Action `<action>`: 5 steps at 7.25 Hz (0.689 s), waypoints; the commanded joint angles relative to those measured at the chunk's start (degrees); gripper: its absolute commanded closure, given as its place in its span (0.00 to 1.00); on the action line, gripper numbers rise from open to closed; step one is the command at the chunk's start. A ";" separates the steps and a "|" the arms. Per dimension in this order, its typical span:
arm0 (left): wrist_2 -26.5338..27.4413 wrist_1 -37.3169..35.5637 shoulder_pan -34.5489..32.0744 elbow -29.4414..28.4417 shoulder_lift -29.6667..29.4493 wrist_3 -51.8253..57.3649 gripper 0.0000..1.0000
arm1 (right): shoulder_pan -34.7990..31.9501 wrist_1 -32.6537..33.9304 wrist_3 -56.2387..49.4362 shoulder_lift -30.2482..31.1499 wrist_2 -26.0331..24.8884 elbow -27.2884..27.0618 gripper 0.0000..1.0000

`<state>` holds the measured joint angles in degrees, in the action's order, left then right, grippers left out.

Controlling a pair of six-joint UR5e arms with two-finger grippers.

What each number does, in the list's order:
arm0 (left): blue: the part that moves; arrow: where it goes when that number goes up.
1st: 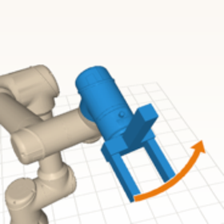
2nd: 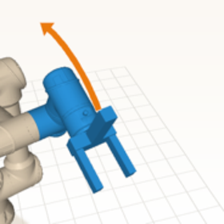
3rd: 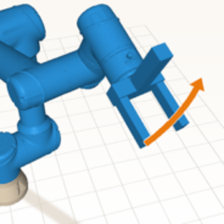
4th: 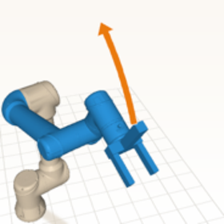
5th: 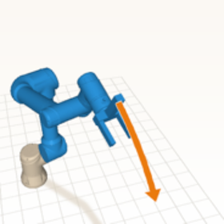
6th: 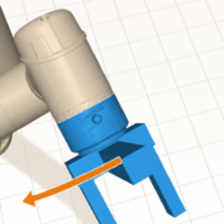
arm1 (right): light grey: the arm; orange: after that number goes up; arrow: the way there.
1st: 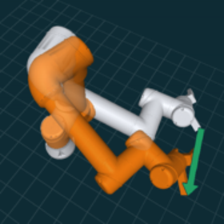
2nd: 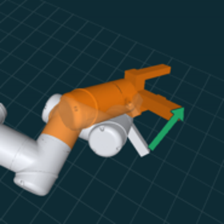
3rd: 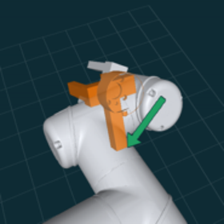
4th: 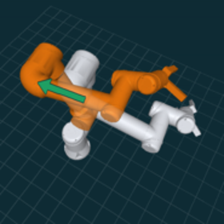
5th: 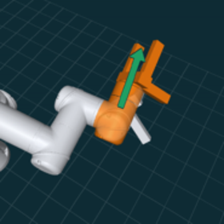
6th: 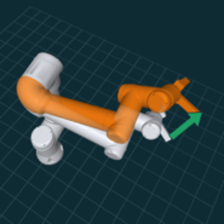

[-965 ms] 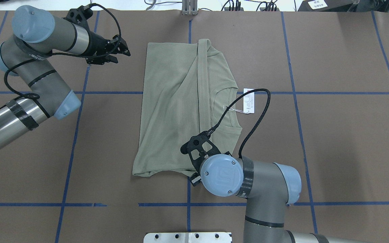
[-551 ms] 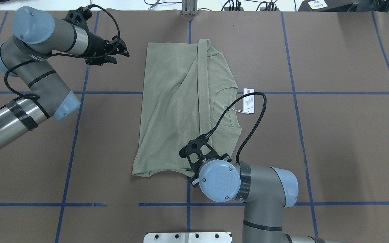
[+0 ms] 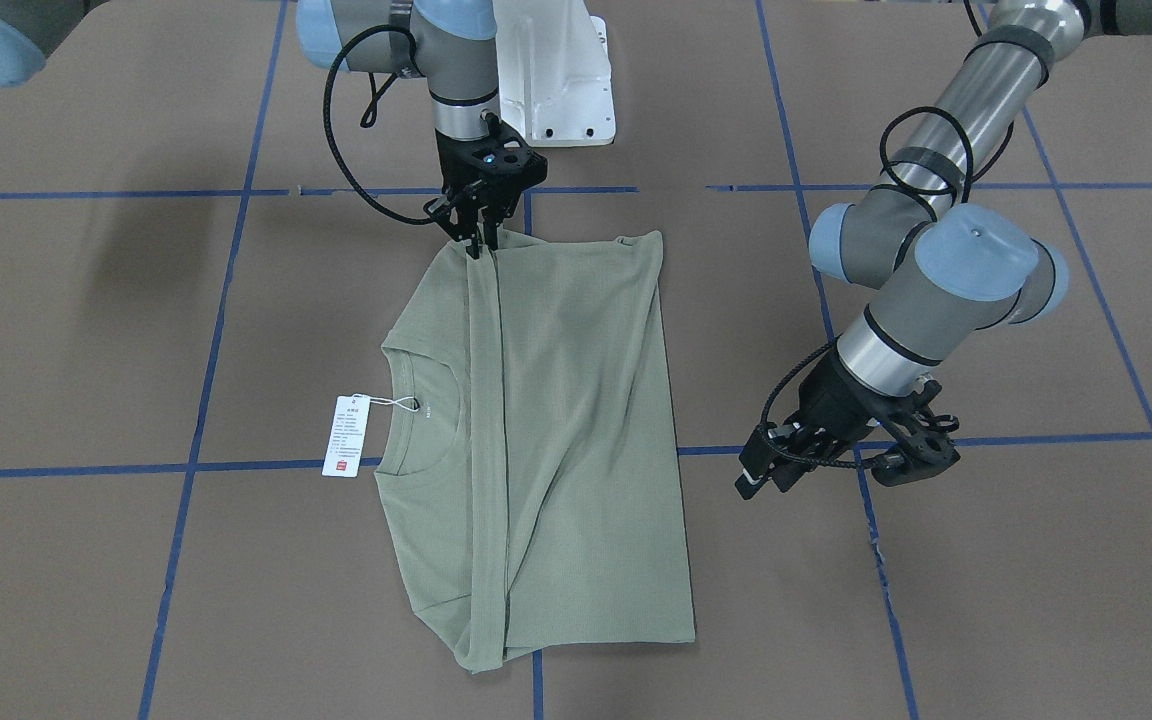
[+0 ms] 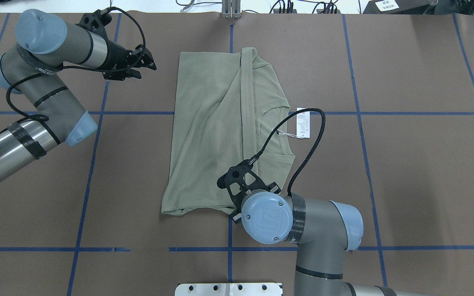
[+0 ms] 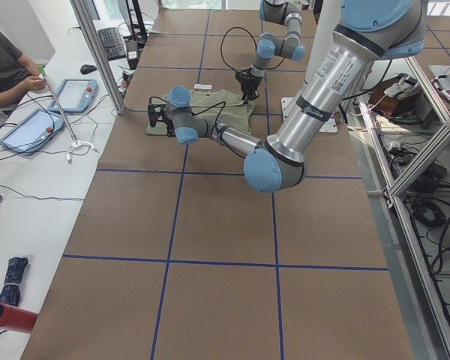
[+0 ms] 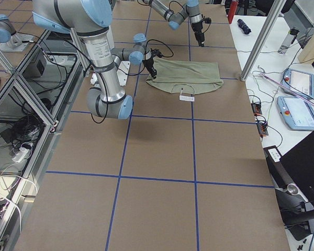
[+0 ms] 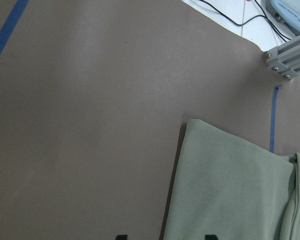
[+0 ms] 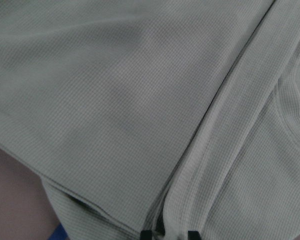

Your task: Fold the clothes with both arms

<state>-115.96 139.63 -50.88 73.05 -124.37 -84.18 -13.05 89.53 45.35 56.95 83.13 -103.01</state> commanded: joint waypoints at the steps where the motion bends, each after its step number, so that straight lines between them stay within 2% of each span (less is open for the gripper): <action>1: 0.03 0.03 -0.01 -0.28 0.00 -0.02 0.40 | -0.05 0.03 0.18 -0.44 -0.34 0.01 0.73; 2: 0.03 0.03 -0.01 -0.36 0.00 -0.02 0.40 | -0.05 0.03 0.27 -0.44 -0.34 0.01 1.00; 5: 0.03 0.12 0.08 -0.63 -0.09 -0.11 0.40 | -2.22 0.20 0.18 -0.35 0.45 -1.39 1.00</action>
<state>-115.93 139.74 -50.81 72.47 -124.44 -84.22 -13.71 89.56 45.71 56.70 82.97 -103.32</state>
